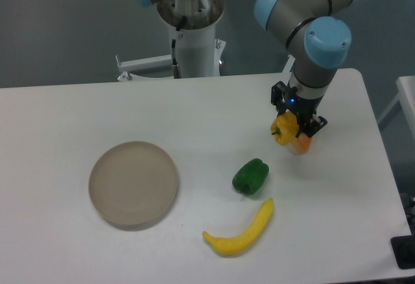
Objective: Place the yellow pepper on the plate
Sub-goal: 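Lift the yellow pepper in the gripper away from the orange object, then carry the yellow pepper over the beige plate and lower it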
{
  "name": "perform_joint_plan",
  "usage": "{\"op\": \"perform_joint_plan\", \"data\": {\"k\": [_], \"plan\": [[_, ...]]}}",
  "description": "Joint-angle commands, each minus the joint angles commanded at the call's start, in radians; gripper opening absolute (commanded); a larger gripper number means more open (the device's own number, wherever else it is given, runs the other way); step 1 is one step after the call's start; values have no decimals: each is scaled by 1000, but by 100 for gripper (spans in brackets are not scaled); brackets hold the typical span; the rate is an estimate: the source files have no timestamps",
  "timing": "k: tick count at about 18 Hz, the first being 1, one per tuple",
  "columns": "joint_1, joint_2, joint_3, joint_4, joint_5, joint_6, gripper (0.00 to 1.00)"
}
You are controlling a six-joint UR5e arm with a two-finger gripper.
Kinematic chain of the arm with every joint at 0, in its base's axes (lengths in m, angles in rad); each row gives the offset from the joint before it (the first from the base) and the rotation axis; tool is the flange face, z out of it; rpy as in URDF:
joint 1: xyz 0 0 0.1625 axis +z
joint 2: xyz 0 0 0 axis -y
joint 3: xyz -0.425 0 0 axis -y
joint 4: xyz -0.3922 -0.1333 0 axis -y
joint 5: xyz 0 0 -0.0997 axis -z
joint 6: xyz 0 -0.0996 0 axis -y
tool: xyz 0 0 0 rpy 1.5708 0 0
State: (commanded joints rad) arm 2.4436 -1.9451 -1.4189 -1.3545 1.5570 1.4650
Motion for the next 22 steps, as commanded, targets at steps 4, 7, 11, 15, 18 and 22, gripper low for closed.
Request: {"op": "perform_joint_plan", "data": {"k": [4,7,11,15,18,22], "plan": [[0,-2,3,0,2,-6,4],[-9,-18,31,-2,2,-11,4],[-63,34,23,-9,-9,-73,3],[-187,40,18,-5,-14,-219,3],[-256,38,-6,-2,-46,-317,2],[-351,35,-12,0,-90,-417,3]]}}
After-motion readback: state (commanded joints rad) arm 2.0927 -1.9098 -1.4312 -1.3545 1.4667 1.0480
